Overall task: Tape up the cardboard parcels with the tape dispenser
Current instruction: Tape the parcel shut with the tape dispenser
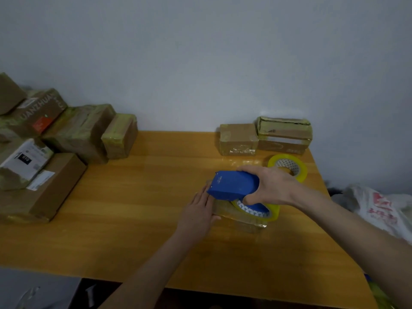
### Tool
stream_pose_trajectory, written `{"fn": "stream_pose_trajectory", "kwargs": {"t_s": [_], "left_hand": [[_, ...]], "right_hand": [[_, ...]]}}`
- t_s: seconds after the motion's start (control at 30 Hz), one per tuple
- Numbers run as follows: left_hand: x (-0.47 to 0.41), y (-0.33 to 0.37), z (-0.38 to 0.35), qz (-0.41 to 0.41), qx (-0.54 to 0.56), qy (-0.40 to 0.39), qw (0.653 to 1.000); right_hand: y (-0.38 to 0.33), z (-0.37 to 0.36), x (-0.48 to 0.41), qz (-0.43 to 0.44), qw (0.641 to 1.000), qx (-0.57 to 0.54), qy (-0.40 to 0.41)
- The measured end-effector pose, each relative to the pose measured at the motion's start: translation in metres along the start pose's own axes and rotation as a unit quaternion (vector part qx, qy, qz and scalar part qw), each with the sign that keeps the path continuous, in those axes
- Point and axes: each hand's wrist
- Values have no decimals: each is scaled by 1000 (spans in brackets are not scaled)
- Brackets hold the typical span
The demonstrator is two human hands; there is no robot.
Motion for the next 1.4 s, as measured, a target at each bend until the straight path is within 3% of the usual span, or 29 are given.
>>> {"fn": "stream_pose_trajectory", "kwargs": {"t_s": [0.17, 0.33, 0.77, 0.87, 1.0, 1.07, 1.4], "left_hand": [[1, 1, 4, 1, -6, -9, 1000], [1, 3, 3, 9, -20, -2, 1000], [3, 14, 4, 16, -29, -16, 999], [4, 35, 9, 26, -49, -11, 998], [-7, 75, 5, -49, -46, 1, 998], [-16, 79, 5, -47, -53, 7, 997], [-21, 58, -3, -21, -44, 28, 998]], "right_hand": [[36, 19, 24, -36, 999, 6, -16], [71, 24, 49, -54, 995, -77, -26], [126, -21, 67, -135, 985, -47, -96], [131, -30, 61, -133, 987, -55, -78], [126, -36, 54, -106, 993, -2, -45], [120, -38, 47, -92, 995, 14, -34], [128, -45, 47, -60, 993, -98, -26]]}}
Point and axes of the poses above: each hand's wrist, its own x-axis away from the middle knuckle, its own z-axis out of the back of the hand, y = z × x, and after that the axes turned 2 degrees about -x, right-handed
